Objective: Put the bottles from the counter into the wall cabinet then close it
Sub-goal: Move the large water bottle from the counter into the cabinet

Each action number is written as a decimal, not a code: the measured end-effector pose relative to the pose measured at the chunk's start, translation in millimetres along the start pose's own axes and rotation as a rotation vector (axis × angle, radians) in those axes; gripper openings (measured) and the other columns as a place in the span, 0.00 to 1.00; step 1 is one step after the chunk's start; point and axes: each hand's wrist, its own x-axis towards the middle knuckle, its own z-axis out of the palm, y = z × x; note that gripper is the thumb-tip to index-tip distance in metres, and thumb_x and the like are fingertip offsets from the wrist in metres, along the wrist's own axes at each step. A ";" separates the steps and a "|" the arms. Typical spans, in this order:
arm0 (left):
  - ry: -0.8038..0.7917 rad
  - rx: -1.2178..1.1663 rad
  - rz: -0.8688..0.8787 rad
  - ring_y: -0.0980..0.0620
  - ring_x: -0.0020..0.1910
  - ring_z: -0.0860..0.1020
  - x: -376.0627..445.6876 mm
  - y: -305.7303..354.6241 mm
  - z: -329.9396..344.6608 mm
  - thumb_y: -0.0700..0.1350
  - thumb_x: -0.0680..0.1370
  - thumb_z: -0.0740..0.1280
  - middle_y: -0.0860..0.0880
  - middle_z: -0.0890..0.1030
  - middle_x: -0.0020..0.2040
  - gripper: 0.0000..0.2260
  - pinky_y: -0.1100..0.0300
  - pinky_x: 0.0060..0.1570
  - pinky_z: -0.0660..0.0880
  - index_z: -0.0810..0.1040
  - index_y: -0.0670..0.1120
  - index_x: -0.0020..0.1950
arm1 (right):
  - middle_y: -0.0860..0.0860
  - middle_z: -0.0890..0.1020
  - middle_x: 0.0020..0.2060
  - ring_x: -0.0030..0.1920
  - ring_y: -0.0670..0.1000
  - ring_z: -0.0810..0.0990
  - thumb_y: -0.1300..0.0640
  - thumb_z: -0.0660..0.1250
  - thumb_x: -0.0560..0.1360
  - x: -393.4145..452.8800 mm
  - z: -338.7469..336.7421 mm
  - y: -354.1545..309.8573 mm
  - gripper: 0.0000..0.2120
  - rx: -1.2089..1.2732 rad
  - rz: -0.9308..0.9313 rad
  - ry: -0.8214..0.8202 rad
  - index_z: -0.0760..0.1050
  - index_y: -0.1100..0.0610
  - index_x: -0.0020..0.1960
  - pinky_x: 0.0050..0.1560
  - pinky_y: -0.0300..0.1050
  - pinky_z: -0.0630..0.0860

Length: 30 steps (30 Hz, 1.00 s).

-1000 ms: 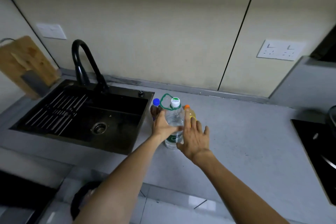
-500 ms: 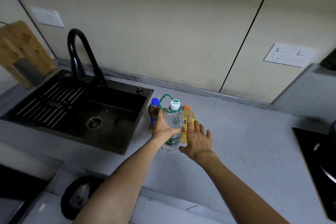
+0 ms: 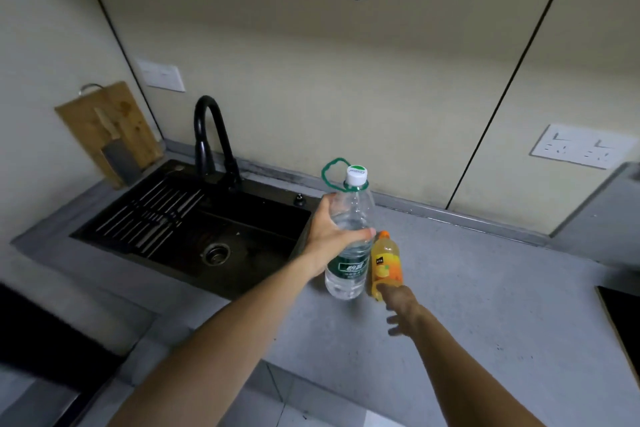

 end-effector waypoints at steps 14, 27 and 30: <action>0.069 -0.140 0.107 0.54 0.48 0.83 -45.5 139.0 -75.1 0.41 0.64 0.82 0.48 0.84 0.52 0.28 0.63 0.44 0.79 0.75 0.48 0.61 | 0.61 0.86 0.43 0.46 0.60 0.83 0.52 0.56 0.81 -101.7 67.3 -60.3 0.23 0.888 -0.255 -0.389 0.86 0.62 0.43 0.58 0.57 0.74; 0.149 -0.055 0.389 0.52 0.58 0.78 -134.8 241.0 -210.5 0.54 0.59 0.82 0.50 0.77 0.67 0.51 0.52 0.60 0.76 0.59 0.53 0.77 | 0.61 0.83 0.47 0.49 0.60 0.80 0.55 0.56 0.79 -254.2 189.1 -122.7 0.17 1.140 -0.480 -0.667 0.80 0.63 0.52 0.62 0.56 0.73; 0.157 -0.005 0.376 0.54 0.58 0.80 -144.4 209.0 -219.7 0.48 0.57 0.85 0.52 0.80 0.61 0.47 0.58 0.57 0.77 0.66 0.52 0.71 | 0.62 0.84 0.47 0.49 0.60 0.82 0.54 0.55 0.79 -267.0 197.8 -136.8 0.19 1.071 -0.583 -0.716 0.82 0.64 0.51 0.62 0.55 0.75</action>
